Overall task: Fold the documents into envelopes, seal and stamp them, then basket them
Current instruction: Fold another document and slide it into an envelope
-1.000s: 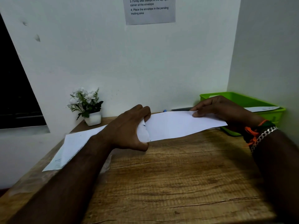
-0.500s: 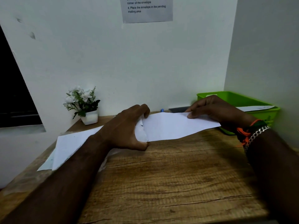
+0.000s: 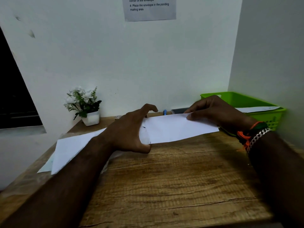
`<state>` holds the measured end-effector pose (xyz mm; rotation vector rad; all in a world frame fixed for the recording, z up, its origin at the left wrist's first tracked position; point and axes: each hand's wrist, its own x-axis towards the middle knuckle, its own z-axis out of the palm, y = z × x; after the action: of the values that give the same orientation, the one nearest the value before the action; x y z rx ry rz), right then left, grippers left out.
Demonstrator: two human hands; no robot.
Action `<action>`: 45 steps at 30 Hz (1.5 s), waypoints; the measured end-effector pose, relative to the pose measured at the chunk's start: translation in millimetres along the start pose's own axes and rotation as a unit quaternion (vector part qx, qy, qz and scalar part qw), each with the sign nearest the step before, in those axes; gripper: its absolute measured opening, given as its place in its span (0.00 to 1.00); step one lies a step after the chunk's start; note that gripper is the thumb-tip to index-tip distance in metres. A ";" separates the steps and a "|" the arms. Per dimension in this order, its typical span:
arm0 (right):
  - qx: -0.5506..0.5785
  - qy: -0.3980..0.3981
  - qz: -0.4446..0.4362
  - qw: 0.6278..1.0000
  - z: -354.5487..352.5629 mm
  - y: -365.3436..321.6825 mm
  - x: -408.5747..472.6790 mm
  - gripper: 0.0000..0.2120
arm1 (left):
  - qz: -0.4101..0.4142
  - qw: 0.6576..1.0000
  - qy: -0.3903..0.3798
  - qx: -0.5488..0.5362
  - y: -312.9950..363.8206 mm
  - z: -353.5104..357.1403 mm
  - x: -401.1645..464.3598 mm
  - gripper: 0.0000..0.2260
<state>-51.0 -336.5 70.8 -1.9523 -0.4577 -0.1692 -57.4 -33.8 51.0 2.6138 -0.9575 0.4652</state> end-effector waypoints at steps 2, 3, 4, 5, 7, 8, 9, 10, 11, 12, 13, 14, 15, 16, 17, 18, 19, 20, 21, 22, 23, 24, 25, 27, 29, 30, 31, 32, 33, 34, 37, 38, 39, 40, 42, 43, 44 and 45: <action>0.008 0.012 0.000 1.000 -4.1 -0.4 1.1 0.06 | 0.001 1.000 0.003 -0.005 0.6 -0.4 -0.3 0.44; 0.011 0.013 0.000 1.000 -5.1 -0.9 1.3 0.06 | 0.002 1.000 0.003 -0.005 1.3 -0.3 -0.3 0.44; 0.011 0.012 -0.001 1.000 -4.4 -1.1 1.3 0.06 | 0.003 1.000 -0.002 -0.002 1.9 0.5 0.1 0.43; 0.008 0.006 -0.003 1.000 -1.9 -1.7 1.1 0.06 | 0.005 1.000 -0.010 0.003 3.0 1.7 0.6 0.43; 0.003 -0.006 -0.004 1.000 4.7 -2.6 0.3 0.06 | 0.008 1.000 -0.023 0.011 4.2 4.8 2.5 0.42; 0.002 -0.006 -0.005 1.000 6.3 -3.2 0.1 0.06 | 0.008 1.000 -0.026 0.015 4.4 5.7 3.4 0.42; 0.004 -0.002 -0.008 1.000 6.3 -3.4 0.3 0.06 | 0.008 0.999 -0.027 0.017 4.6 5.8 4.0 0.42; 0.013 0.004 -0.007 1.000 4.7 -3.4 0.6 0.07 | 0.008 0.999 -0.026 0.017 4.6 5.4 4.2 0.42; 0.025 0.009 -0.004 1.000 2.4 -3.5 0.5 0.07 | 0.007 1.000 -0.022 0.015 4.7 4.5 4.0 0.42; 0.037 0.010 0.001 0.999 0.7 -3.6 0.5 0.07 | 0.007 1.000 -0.018 0.011 4.6 3.5 3.8 0.42; 0.043 0.007 0.006 0.999 -0.3 -3.8 0.3 0.07 | 0.007 1.000 -0.014 0.008 5.2 2.6 3.4 0.42; 0.043 0.002 0.009 0.999 0.2 -3.8 0.1 0.07 | 0.007 1.000 -0.012 0.005 6.0 2.2 3.3 0.42; 0.036 -0.002 0.010 0.999 2.0 -3.4 0.3 0.07 | 0.009 1.000 -0.015 0.003 7.3 2.2 3.0 0.42; 0.031 -0.004 0.010 0.999 4.3 -3.2 0.1 0.07 | 0.013 1.000 -0.020 0.001 8.4 3.1 3.5 0.42; 0.029 -0.002 0.009 1.000 6.4 -2.7 0.2 0.07 | 0.017 1.000 -0.024 0.002 10.0 4.2 4.0 0.42; 0.031 0.001 0.009 0.999 8.4 -2.3 0.4 0.07 | 0.018 0.999 -0.027 0.006 11.6 5.5 4.4 0.42; 0.031 0.000 0.009 0.999 10.0 -2.1 0.8 0.06 | 0.018 0.999 -0.027 0.010 13.2 6.7 4.7 0.42; 0.029 -0.007 0.010 1.000 11.8 -2.6 0.5 0.06 | 0.017 0.999 -0.025 0.012 14.1 7.8 4.8 0.42; 0.028 -0.018 0.010 0.999 13.9 -3.2 0.2 0.06 | 0.015 0.999 -0.026 0.013 15.0 8.3 4.8 0.42; 0.031 -0.027 0.010 0.999 15.8 -3.6 0.1 0.06 | 0.016 0.999 -0.027 0.016 16.0 8.3 5.1 0.43; 0.038 -0.026 0.008 0.999 17.2 -3.0 0.5 0.06 | 0.019 0.999 -0.028 0.023 17.6 8.1 5.4 0.43; 0.043 -0.020 0.005 0.999 19.1 -2.2 1.0 0.06 | 0.023 0.999 -0.026 0.029 18.9 8.7 5.8 0.43; 0.041 -0.018 0.003 0.999 21.9 -1.2 1.9 0.06 | 0.027 0.999 -0.023 0.033 20.8 9.7 5.9 0.43; 0.024 -0.035 -0.002 0.999 33.6 0.1 2.0 0.06 | 0.036 0.998 -0.020 0.043 24.3 12.9 7.0 0.43; 0.014 -0.049 -0.008 0.999 46.3 3.2 1.7 0.07 | 0.039 0.997 -0.017 0.060 26.8 15.7 9.1 0.43; 0.017 -0.041 -0.008 0.999 49.9 3.4 1.9 0.06 | 0.038 0.997 -0.012 0.064 26.1 15.4 9.6 0.43; 0.022 -0.024 -0.004 0.999 49.9 3.2 2.3 0.06 | 0.034 0.997 -0.007 0.065 25.1 14.2 9.7 0.43; 0.029 -0.003 0.004 1.000 47.3 2.0 2.5 0.06 | 0.030 0.997 -0.001 0.066 23.7 12.4 9.8 0.43; 0.038 0.017 0.016 0.999 43.0 2.0 3.4 0.07 | 0.025 0.998 0.007 0.066 21.8 10.2 9.4 0.44; 0.047 0.029 0.029 0.998 38.6 2.1 3.5 0.08 | 0.018 0.998 0.014 0.064 19.8 8.4 9.3 0.44; 0.051 0.011 0.045 0.998 35.4 2.4 1.9 0.12 | -0.004 0.998 0.026 0.063 16.6 5.9 8.5 0.47; 0.051 -0.003 0.041 0.998 38.9 1.8 1.8 0.13 | -0.006 0.998 0.026 0.064 16.4 6.2 8.3 0.47; 0.057 -0.014 0.033 0.998 43.5 1.0 1.3 0.14 | -0.006 0.997 0.026 0.066 16.5 7.2 8.2 0.47; 0.066 -0.019 0.023 0.997 48.9 0.0 0.7 0.13 | -0.002 0.997 0.026 0.066 16.9 8.6 8.2 0.47; 0.085 -0.020 0.012 0.996 59.1 -0.2 0.1 0.12 | 0.005 0.998 0.024 0.059 17.7 11.5 8.2 0.46; 0.093 -0.015 0.011 0.996 62.6 1.0 0.2 0.12 | 0.009 0.998 0.021 0.055 17.7 12.6 8.6 0.46; 0.098 -0.009 0.012 0.995 64.6 1.7 -0.1 0.12 | 0.011 0.998 0.020 0.051 17.2 13.3 8.9 0.46; 0.101 -0.001 0.014 0.995 65.0 2.1 -0.1 0.13 | 0.010 0.998 0.022 0.049 16.5 13.2 9.0 0.47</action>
<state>-56.1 -278.6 41.8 -1.7606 -0.4322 -0.0991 -59.3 -56.1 45.8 2.6715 -0.9722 0.5860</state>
